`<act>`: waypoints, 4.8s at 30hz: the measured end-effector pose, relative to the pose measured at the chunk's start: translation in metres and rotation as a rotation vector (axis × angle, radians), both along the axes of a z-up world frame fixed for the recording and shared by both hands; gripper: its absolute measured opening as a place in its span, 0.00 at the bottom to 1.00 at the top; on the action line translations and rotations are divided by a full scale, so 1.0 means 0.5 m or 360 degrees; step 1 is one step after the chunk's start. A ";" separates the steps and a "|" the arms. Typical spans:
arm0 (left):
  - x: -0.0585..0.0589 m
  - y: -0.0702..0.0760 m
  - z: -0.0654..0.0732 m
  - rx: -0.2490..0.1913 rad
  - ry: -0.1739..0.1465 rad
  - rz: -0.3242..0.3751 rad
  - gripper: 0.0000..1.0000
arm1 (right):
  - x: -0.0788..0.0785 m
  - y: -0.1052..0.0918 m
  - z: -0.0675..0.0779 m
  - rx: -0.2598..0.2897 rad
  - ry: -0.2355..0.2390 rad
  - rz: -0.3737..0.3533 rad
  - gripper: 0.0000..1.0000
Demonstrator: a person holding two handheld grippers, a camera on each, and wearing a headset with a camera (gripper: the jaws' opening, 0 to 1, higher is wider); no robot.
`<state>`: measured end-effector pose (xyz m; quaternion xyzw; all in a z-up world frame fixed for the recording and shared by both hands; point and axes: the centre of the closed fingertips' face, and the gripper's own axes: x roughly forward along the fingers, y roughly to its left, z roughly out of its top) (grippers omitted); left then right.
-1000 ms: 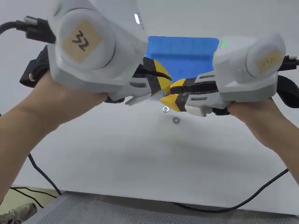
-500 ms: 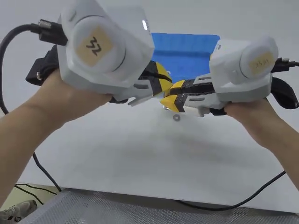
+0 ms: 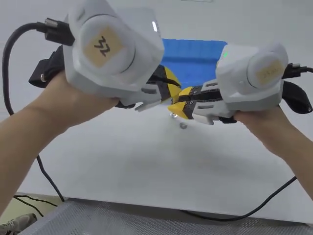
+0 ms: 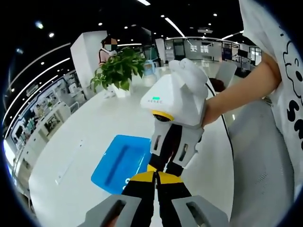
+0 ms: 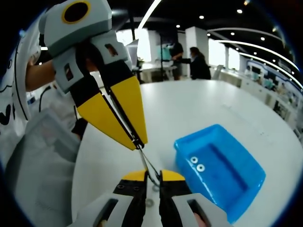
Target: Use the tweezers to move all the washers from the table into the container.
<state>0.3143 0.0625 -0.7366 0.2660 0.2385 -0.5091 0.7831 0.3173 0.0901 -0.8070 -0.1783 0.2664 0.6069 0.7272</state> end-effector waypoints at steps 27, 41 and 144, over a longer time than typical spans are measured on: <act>0.065 -0.029 0.106 -0.0018 -0.0281 -0.0051 0.00 | 0.094 -0.024 0.115 0.0059 -0.0264 -0.0134 0.05; 0.098 -0.030 0.072 -0.0036 -0.0262 0.0006 0.00 | 0.153 -0.029 0.067 0.0033 -0.0268 -0.0203 0.05; 0.024 -0.070 -0.010 0.0080 -0.0062 -0.0142 0.00 | 0.028 -0.072 0.039 0.0053 -0.0074 -0.0253 0.06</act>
